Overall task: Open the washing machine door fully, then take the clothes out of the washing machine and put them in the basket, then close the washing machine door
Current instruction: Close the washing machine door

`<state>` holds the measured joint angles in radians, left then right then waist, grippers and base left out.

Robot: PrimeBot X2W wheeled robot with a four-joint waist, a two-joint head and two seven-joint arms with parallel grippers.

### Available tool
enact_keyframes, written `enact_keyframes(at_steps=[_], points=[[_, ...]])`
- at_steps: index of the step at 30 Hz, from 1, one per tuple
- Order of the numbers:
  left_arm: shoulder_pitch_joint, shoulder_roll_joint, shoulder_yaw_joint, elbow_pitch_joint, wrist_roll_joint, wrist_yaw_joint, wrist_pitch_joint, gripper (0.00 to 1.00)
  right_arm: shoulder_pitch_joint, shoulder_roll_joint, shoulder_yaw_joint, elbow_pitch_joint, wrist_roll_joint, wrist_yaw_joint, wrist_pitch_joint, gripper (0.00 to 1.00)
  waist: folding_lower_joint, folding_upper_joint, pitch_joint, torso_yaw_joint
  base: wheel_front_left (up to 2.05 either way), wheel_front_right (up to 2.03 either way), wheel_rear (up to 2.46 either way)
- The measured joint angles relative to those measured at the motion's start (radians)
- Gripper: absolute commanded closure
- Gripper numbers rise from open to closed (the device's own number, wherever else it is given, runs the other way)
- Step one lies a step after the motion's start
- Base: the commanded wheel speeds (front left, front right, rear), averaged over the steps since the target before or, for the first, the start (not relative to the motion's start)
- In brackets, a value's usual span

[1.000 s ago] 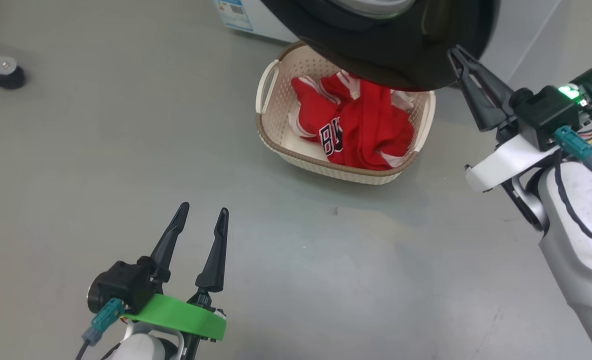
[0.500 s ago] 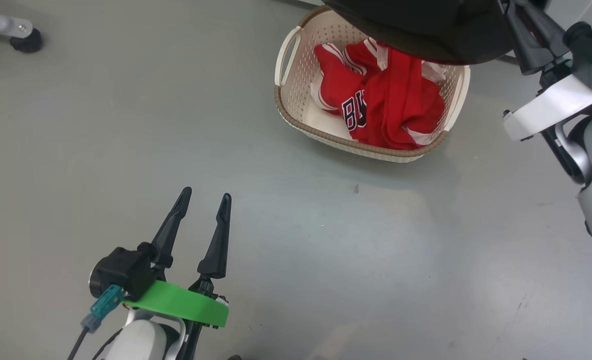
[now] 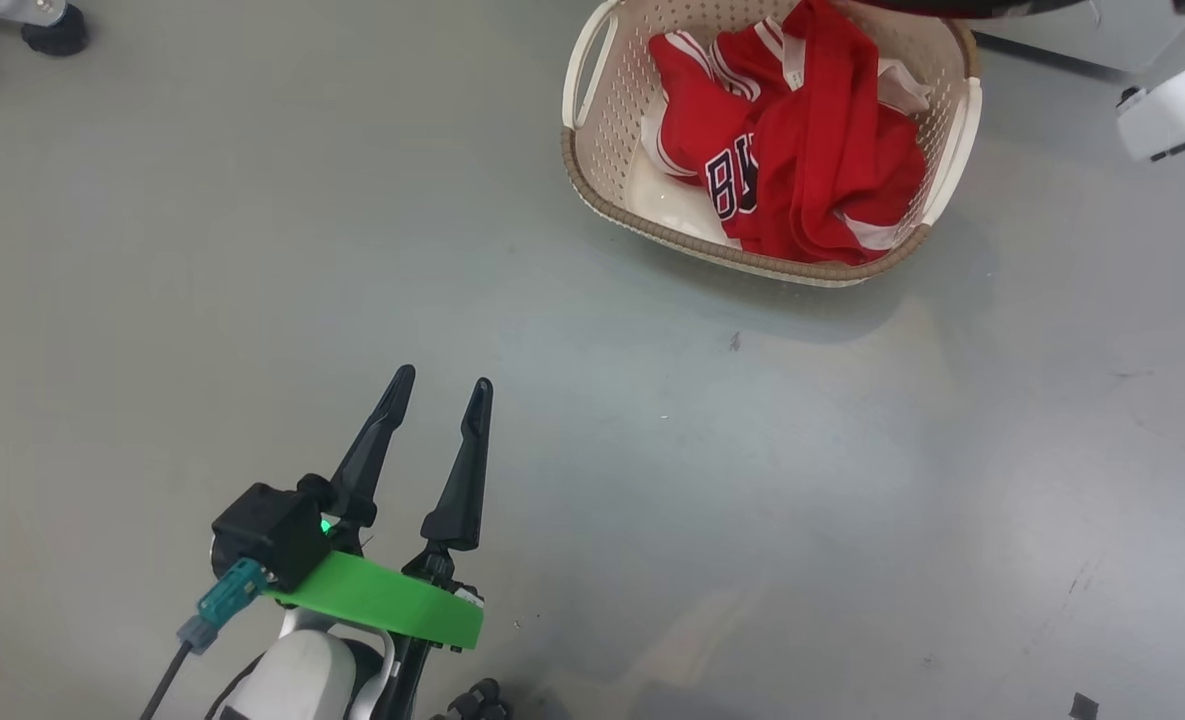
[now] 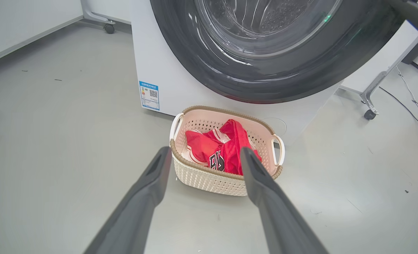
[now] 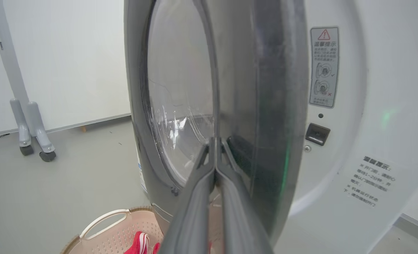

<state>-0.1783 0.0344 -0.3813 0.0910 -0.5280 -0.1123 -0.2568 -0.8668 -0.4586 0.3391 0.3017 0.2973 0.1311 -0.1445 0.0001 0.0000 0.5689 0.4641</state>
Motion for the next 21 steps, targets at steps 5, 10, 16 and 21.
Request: enact_keyframes(at_steps=[5, 10, 16, 21], points=[[-0.019, -0.002, -0.017, -0.002, -0.009, 0.000, 0.000, 0.00, -0.059, -0.035, -0.016, 0.011, 0.015, 0.000, 0.018, 1.00, 0.0000, 0.0000, 0.031, 0.010, 0.00, 0.00, 0.00], [-0.033, -0.002, -0.039, -0.008, -0.029, 0.000, 0.000, 0.00, -0.121, -0.071, -0.019, 0.019, 0.008, 0.000, 0.025, 1.00, 0.0000, 0.0000, 0.062, 0.028, 0.00, 0.00, 0.00], [-0.050, -0.005, -0.058, -0.008, -0.062, 0.000, 0.000, 0.00, -0.178, -0.097, -0.027, 0.044, -0.007, 0.000, 0.026, 1.00, 0.0000, 0.0000, 0.092, 0.055, 0.00, 0.00, 0.00], [-0.058, -0.008, -0.075, -0.007, -0.071, 0.000, 0.000, 0.00, -0.217, -0.110, -0.038, 0.070, -0.009, 0.000, 0.026, 1.00, 0.0000, 0.0000, 0.106, 0.079, 0.00, 0.00, 0.00]])
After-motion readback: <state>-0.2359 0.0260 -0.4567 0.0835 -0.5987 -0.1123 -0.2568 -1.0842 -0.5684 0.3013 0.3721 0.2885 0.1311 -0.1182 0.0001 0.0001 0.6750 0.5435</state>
